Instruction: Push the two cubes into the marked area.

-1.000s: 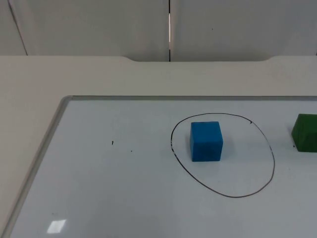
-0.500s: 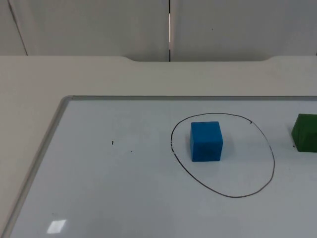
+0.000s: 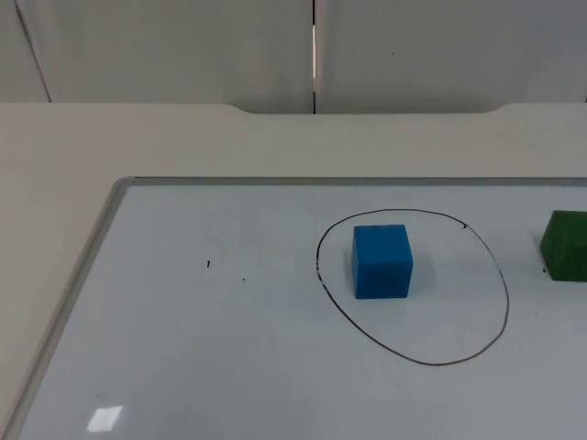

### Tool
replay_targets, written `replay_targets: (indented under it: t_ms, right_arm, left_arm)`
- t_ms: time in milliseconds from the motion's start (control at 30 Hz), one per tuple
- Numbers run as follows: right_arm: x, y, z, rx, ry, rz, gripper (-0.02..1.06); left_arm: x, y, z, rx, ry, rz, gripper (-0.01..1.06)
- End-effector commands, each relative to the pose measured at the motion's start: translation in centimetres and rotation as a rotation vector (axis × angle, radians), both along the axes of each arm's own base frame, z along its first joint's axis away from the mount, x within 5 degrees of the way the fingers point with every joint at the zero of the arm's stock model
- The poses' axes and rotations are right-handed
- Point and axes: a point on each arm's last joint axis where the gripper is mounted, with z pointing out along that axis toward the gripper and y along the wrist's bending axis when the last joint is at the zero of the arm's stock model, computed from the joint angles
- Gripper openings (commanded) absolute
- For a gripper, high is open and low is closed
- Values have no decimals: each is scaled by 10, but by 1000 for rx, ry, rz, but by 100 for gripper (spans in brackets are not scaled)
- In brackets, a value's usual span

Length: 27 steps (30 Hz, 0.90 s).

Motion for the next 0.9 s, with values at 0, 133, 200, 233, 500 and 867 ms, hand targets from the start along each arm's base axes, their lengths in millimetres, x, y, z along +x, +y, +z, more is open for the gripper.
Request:
replay_targets:
  t_ms: [0, 133, 200, 233, 500, 867]
  right_arm:
    - [1, 0, -1, -2, -1, 0, 105]
    - [1, 0, -1, -2, -1, 0, 105]
    - [1, 0, -1, -6, -2, -2, 105]
    - [1, 0, -1, -6, -2, -2, 105]
    - [2, -1, -1, -15, 3, -8, 83]
    - [55, 4, 16, -34, 183, 0, 38]
  left_arm:
    - [3, -3, -9, -14, 32, -21, 0]
    - [9, -3, -23, -3, 88, -23, 0]
    - [9, -3, -23, -3, 88, -23, 0]
    - [9, -3, -23, -3, 88, -23, 0]
    - [9, -3, -23, -2, 88, -22, 0]
    - [9, -3, -23, -2, 88, -22, 0]
